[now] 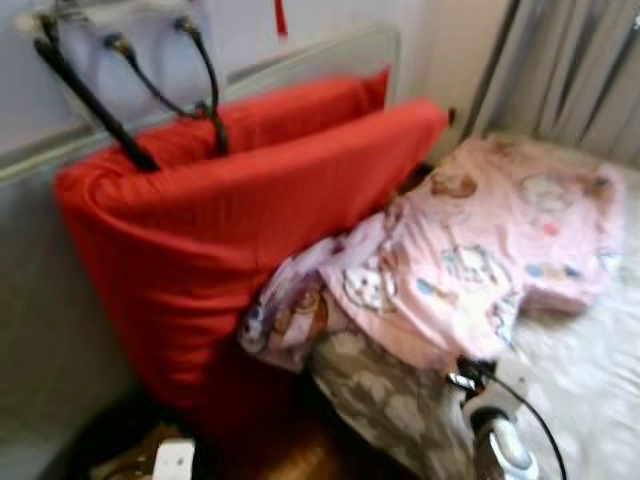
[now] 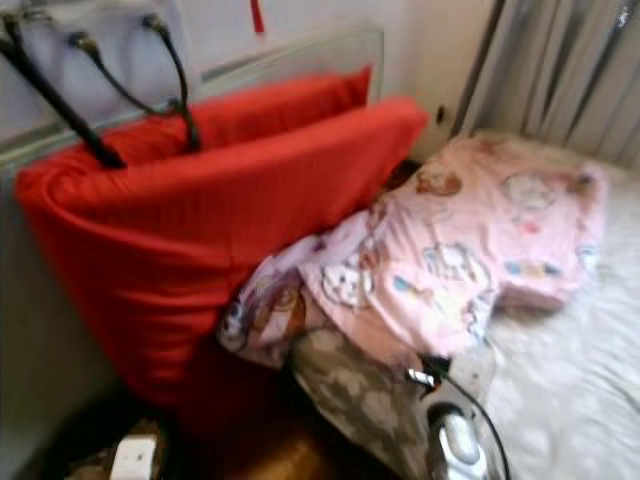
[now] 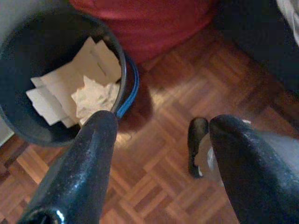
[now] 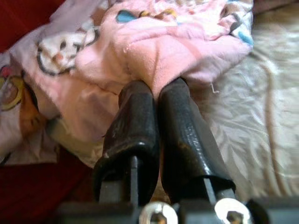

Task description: Clean up the room

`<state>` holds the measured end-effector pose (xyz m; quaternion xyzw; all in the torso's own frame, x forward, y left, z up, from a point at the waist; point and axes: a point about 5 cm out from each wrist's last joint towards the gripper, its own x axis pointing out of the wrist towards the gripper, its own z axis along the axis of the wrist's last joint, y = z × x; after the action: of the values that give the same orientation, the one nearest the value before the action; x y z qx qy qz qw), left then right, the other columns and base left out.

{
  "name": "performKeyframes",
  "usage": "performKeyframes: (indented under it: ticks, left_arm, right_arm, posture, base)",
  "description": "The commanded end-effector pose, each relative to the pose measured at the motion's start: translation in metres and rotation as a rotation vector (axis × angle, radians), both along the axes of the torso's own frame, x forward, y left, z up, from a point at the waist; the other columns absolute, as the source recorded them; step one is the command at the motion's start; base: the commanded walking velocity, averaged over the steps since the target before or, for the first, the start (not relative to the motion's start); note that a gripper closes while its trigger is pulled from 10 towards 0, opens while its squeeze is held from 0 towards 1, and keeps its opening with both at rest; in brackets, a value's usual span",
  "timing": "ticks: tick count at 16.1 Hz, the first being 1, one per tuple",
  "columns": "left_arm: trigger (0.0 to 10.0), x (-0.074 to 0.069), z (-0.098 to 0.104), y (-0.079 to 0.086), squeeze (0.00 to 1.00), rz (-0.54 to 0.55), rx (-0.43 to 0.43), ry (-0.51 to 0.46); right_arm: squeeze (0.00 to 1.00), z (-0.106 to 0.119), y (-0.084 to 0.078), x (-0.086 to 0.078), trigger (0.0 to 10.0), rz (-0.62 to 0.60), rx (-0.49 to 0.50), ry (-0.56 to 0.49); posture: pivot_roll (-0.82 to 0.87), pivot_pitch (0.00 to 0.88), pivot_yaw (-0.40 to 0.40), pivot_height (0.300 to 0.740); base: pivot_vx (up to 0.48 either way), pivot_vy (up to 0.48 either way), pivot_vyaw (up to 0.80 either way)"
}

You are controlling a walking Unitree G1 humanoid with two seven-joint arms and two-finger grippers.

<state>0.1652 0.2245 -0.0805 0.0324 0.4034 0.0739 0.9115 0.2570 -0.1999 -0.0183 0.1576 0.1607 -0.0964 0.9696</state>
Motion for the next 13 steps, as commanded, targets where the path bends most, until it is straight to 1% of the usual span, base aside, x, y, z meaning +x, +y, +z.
performKeyframes:
  ticks: [1, 5, 8, 10, 11, 13]
  left_arm:
    - [10.0, 0.002, 0.001, -0.003, 0.00, -0.009, -0.002, -0.009]
    - [10.0, 0.003, 0.000, -0.006, 0.00, -0.015, -0.006, -0.009]
    - [10.0, 0.005, 0.001, -0.009, 0.00, -0.019, -0.003, -0.012]
    - [10.0, 0.005, 0.001, -0.009, 0.00, -0.021, 0.000, -0.010]
    - [10.0, 0.005, 0.001, -0.008, 0.00, -0.021, 0.000, -0.011]
    - [10.0, 0.004, 0.001, -0.007, 0.00, -0.021, 0.000, -0.015]
  right_arm:
    - [0.00, 0.008, -0.012, 0.003, 10.0, -0.062, -0.028, -0.045]
    - [0.00, 0.013, -0.011, 0.008, 10.0, -0.056, -0.038, -0.070]
    - [0.00, 0.019, -0.014, 0.011, 10.0, -0.079, -0.054, -0.110]
    - [0.00, 0.022, -0.015, 0.013, 10.0, -0.073, -0.065, -0.127]
    - [0.00, 0.023, -0.015, 0.013, 10.0, -0.069, -0.068, -0.127]
    - [0.00, 0.017, -0.015, 0.010, 10.0, -0.062, -0.066, -0.087]
  posture:
    - [0.01, 0.000, -0.017, 0.740]
    - [0.01, 0.000, -0.021, 0.740]
    - [0.02, 0.000, -0.022, 0.740]
    - [0.01, 0.000, -0.023, 0.740]
    - [0.01, 0.000, -0.023, 0.740]
    - [0.02, 0.000, -0.025, 0.740]
  base:
    - [-0.274, 0.000, 0.00]
    - [0.000, 0.000, 0.00]
    - [0.000, 0.000, 0.00]
    - [0.000, 0.000, 0.00]
    - [0.000, 0.000, 0.00]
    - [0.000, 0.000, 0.00]
